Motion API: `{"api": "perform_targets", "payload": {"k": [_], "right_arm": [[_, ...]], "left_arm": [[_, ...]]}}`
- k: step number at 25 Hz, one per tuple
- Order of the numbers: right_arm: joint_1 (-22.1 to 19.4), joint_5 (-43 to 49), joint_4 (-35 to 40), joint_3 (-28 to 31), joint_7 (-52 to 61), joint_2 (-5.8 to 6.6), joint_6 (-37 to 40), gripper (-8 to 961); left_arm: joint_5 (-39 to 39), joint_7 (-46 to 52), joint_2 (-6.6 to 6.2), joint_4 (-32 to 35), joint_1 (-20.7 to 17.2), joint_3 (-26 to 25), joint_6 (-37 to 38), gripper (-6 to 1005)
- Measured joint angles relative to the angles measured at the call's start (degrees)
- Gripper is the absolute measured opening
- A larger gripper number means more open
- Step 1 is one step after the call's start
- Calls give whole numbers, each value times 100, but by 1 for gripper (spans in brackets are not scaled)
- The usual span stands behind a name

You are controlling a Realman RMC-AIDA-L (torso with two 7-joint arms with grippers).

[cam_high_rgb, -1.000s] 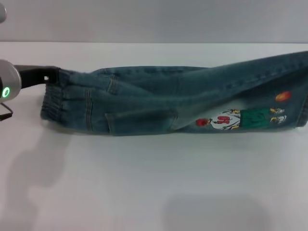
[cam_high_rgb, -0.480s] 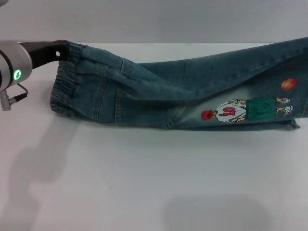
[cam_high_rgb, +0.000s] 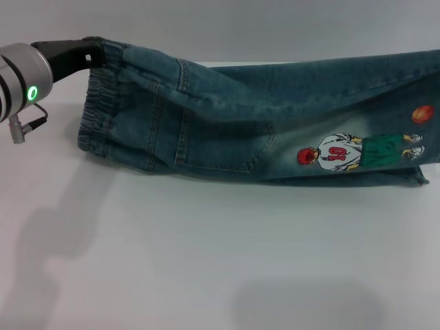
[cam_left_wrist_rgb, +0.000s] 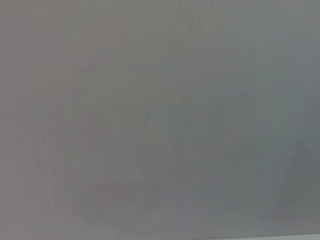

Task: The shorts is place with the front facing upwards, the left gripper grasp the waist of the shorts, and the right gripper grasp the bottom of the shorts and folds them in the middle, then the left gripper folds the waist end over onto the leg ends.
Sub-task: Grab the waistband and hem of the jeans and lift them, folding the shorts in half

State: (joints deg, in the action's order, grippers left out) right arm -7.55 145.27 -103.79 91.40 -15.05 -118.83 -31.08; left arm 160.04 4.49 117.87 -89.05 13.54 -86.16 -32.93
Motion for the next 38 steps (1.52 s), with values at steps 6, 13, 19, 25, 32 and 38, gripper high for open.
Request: {"api": "perform_targets", "payload": {"k": [6,13,19,25,32,38], "right_arm": [[93,20,261,-1,0,3,222,1],[140,45,500,61,-2,8,586,5],[249,28,1181,45,-420,1,1491,25],[394,54,1492,30,-481,7,1635,247],[332,68,1454,-91,-689,-3,1869,399],[135,76,1544,-677,-1195,-9,2968,563]], "left_arm": [[0,-1,-1,241,152,17,142,151],[-5,-1,14,554,332,80,450,157],[48,-161,11,1155,427,384,1581,163],[0,-183,17,1672,604,447,2214,168],[-3,-180,16,1712,592,456,2351,285],[-7,-204,8,1383,317,474,2167,518]]}}
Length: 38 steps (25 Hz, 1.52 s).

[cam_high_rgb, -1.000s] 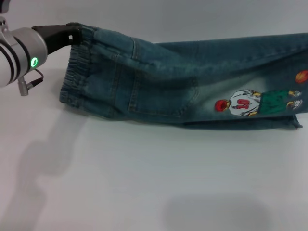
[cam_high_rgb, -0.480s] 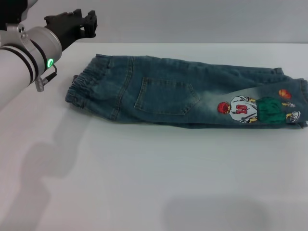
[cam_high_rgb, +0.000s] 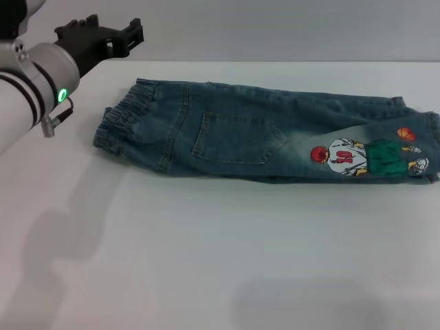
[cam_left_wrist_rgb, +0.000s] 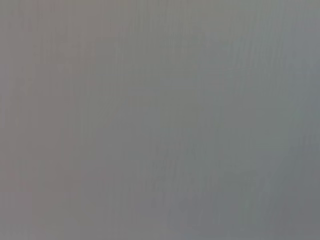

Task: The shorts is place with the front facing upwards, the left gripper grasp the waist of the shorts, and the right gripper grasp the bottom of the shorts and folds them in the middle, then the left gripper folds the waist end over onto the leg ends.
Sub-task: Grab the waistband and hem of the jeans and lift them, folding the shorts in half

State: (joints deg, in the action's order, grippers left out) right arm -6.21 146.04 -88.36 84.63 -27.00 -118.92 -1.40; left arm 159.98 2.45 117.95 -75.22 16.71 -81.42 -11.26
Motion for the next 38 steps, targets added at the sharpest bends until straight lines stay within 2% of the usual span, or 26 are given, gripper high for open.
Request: {"api": "perform_targets", "payload": {"k": [1,2,5,6,7,9,11,15,17,21,24,28,30,32,34,38], "right_arm": [[-28,-6,191,-211,-9,1,637,602],[-28,-6,191,-211,-9,1,637,641],[15,-4,787,-662,-13,2,1845,738],[97,-4,1308,-1019,-11,1,2781,758],[97,-4,1308,-1019,-11,1,2781,779],[171,-24,1759,-1374,22,-5,3598,819],[260,-55,2208,-1703,46,-20,4288,817],[538,-569,2762,-2114,89,-24,4683,813],[726,-902,3024,-2338,122,-7,4820,600],[947,-1013,3466,-2579,434,-5,5014,525],[998,-1015,3559,-2600,628,-3,5007,468],[1051,-1012,3696,-2640,777,1,5019,393],[1111,-999,3807,-2652,785,-1,5024,311],[1208,-999,3955,-2683,805,-9,5009,230],[1307,-1012,4094,-2762,845,-12,4992,148],[1460,-1013,4263,-2942,884,-10,4994,28]], "left_arm": [[2,-7,0,-56,-54,16,-8,559],[8,-13,-2,-130,-132,45,-17,599],[17,-15,-13,-258,-250,110,-85,833],[17,-15,-13,-258,-250,110,-85,838],[20,-19,-18,-345,-330,126,-187,844],[31,-23,-18,-466,-426,121,-435,855],[28,-25,-18,-562,-475,103,-713,860],[15,-27,-27,-686,-487,85,-1199,859],[20,-47,-30,-761,-487,83,-1382,858],[11,-108,-22,-904,-513,82,-1588,857],[9,-109,-20,-915,-512,79,-1645,856],[6,-111,-19,-924,-390,29,-2079,854],[6,-111,-19,-924,-390,29,-2079,852],[3,-113,-22,-936,-269,-13,-2545,850],[3,-114,-19,-937,-238,-39,-2667,849],[9,-114,-17,-929,-197,-77,-2808,849]]}}
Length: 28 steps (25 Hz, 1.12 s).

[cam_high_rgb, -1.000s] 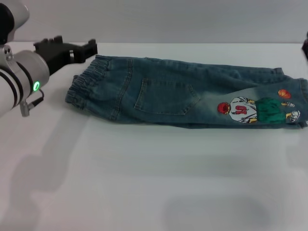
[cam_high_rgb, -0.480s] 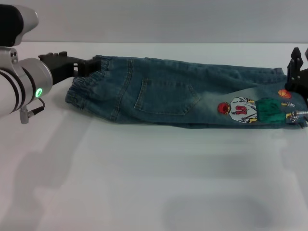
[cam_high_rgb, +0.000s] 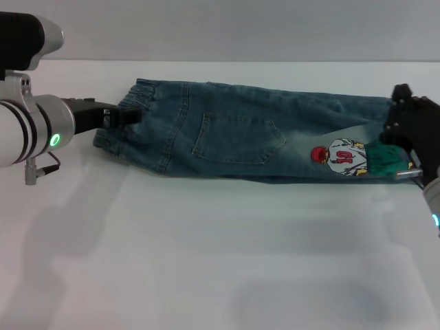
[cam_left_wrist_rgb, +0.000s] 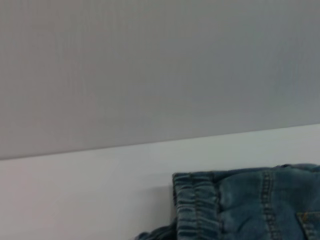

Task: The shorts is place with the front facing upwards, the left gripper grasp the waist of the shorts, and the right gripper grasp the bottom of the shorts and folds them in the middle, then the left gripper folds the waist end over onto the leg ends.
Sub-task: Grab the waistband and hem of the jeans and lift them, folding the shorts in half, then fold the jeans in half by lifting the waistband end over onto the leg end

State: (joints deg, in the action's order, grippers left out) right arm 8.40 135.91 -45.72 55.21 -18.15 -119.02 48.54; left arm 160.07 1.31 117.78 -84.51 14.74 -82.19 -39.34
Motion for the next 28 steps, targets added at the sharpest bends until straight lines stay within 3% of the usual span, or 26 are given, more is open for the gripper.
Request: {"api": "perform_targets", "payload": {"k": [18,28], "right_arm": [[16,22,62,-319,60,9,-12,-2],[0,4,59,-318,59,11,-8,-2]], "left_arm": [[-10,0,8,1124,598,-262,-303,844],[-12,23,17,1316,723,-277,-167,842]]}}
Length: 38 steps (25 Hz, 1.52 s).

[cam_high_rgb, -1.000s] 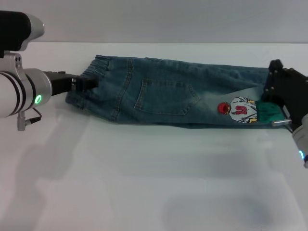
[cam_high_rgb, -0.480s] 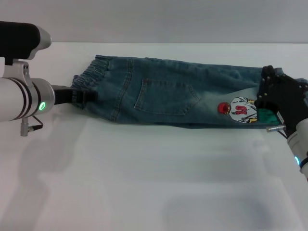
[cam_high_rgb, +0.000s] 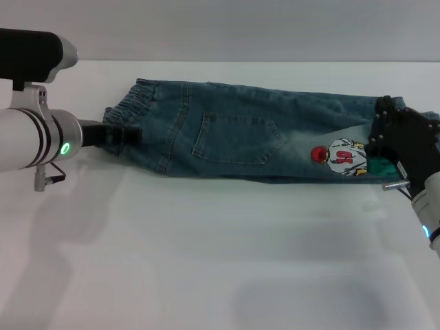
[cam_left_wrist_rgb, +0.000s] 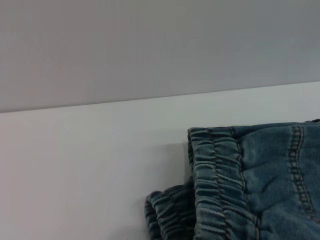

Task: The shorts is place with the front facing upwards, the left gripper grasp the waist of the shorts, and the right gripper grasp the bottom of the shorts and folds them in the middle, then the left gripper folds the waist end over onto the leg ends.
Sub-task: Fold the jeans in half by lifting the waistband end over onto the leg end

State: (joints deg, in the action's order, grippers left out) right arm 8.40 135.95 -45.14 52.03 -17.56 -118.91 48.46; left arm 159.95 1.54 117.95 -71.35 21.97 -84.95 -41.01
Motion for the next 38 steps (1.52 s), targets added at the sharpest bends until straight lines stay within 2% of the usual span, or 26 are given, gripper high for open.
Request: {"api": "perform_targets", "payload": {"k": [11,17,26,38], "right_arm": [[16,3,7,0,7,9,6,-1],[16,19,11,4,8,18,6,-1],[19,22,7,43,7,27,6,-1],[7,22,-37,53,7,35,6,-1]], "left_arm": [[0,39,-1,101,26,-13,3,839],[1,49,4,433,264,-13,12,837],[-4,67,14,478,236,1,186,835],[-10,20,8,585,249,-12,241,466]]}}
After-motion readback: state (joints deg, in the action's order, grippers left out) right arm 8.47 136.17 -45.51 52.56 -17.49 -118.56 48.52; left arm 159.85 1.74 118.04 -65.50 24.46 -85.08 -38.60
